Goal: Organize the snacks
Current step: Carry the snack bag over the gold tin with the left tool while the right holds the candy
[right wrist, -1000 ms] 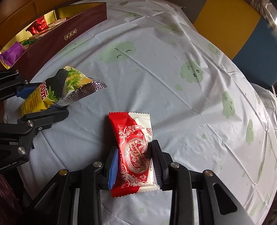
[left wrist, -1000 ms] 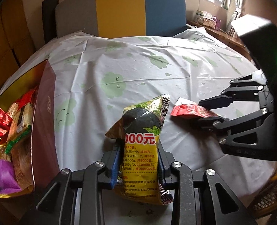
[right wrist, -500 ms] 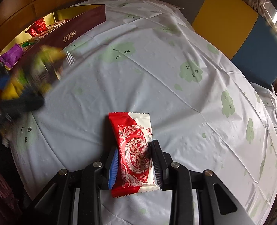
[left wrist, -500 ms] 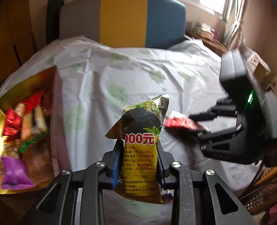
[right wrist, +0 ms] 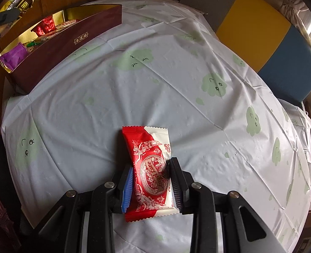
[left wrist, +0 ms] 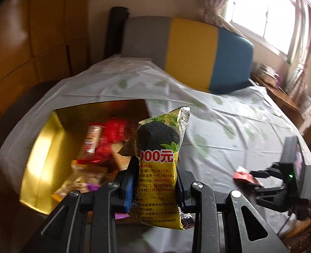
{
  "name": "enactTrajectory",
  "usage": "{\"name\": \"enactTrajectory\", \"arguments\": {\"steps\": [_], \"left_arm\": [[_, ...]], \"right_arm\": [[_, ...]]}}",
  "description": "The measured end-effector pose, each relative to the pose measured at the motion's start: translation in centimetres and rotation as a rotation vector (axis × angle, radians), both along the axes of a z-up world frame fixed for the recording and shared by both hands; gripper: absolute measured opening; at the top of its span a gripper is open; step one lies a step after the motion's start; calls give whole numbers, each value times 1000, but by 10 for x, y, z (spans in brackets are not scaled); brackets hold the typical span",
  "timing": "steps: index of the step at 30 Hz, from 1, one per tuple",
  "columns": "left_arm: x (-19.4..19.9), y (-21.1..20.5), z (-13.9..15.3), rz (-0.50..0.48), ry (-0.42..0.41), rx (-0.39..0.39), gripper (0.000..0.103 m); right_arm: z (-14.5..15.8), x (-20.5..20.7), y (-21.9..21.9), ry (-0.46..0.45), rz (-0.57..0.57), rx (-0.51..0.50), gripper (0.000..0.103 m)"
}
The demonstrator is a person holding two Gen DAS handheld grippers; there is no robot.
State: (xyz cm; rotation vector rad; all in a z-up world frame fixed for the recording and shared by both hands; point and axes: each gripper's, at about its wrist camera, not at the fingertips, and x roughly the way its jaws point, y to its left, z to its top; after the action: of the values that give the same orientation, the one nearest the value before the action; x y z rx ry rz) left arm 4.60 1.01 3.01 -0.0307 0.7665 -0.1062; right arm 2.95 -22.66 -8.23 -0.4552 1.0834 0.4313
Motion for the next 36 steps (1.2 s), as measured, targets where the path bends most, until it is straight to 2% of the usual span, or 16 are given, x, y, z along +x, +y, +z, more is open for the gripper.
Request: {"name": "enactTrajectory", "arguments": {"steps": [7, 20, 27, 31, 36], "left_arm": [[-10, 38, -5, 81, 3, 37, 32], [-26, 101, -14, 235, 21, 2, 32], [-23, 142, -22, 314, 64, -97, 32], [-16, 172, -21, 367, 82, -210, 32], [7, 177, -25, 336, 123, -253, 32]], "right_arm": [[0, -1, 2, -5, 6, -7, 32], [1, 0, 0, -7, -2, 1, 32], [1, 0, -1, -6, -6, 4, 32], [1, 0, 0, -7, -5, 0, 32], [1, 0, 1, -13, 1, -11, 32]]}}
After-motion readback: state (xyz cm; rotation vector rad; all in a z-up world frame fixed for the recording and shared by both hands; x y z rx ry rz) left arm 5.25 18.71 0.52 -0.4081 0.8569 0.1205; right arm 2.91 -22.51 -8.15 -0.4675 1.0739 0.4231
